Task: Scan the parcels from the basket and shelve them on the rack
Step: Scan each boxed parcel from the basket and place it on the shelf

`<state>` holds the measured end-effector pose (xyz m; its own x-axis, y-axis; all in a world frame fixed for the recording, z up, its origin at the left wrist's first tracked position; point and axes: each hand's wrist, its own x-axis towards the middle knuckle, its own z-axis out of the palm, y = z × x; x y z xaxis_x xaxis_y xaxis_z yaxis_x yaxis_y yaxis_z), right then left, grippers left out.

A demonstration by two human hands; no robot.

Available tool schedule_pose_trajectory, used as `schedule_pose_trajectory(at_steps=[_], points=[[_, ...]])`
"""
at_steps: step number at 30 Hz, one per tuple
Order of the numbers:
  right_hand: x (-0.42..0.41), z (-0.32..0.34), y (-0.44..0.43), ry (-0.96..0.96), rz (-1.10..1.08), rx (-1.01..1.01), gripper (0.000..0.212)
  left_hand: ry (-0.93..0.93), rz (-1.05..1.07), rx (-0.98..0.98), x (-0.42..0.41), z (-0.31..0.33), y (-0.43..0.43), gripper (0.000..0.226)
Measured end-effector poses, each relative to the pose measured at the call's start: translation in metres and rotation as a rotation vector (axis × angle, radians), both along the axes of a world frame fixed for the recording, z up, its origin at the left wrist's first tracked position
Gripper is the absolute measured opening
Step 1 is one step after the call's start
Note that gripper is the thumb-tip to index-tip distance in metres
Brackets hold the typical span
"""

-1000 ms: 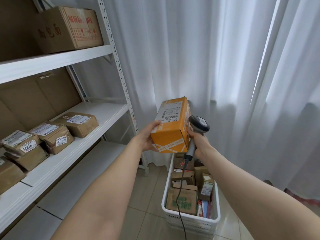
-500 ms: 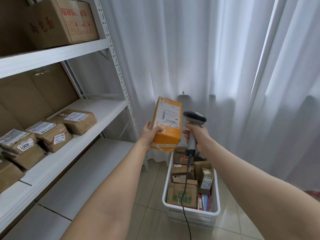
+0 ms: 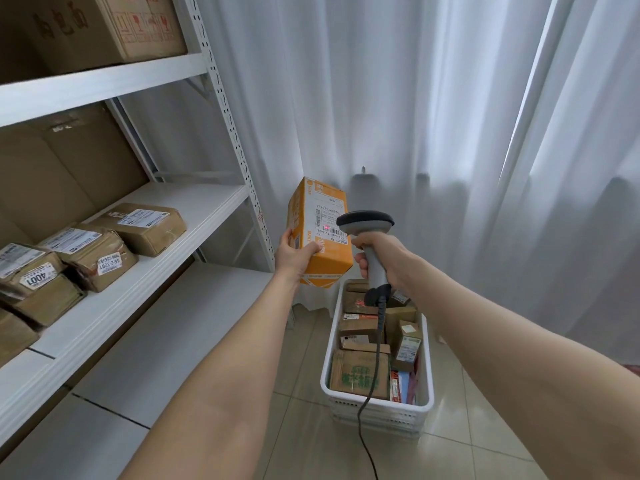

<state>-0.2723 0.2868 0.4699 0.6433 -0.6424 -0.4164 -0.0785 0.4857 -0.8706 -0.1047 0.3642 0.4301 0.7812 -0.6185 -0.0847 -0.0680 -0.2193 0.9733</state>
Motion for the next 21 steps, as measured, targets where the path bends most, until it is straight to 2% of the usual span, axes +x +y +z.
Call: schedule_pose_trajectory(at_steps=[7,21], points=[[0.000,0.006,0.001,0.012,0.064,0.010,0.004,0.016,0.040,-0.011,0.010,-0.004,0.001,0.073],[0.048,0.031,0.016,0.001,0.116,0.003,0.006,0.043,0.106,-0.064,0.056,0.011,0.024,0.071]])
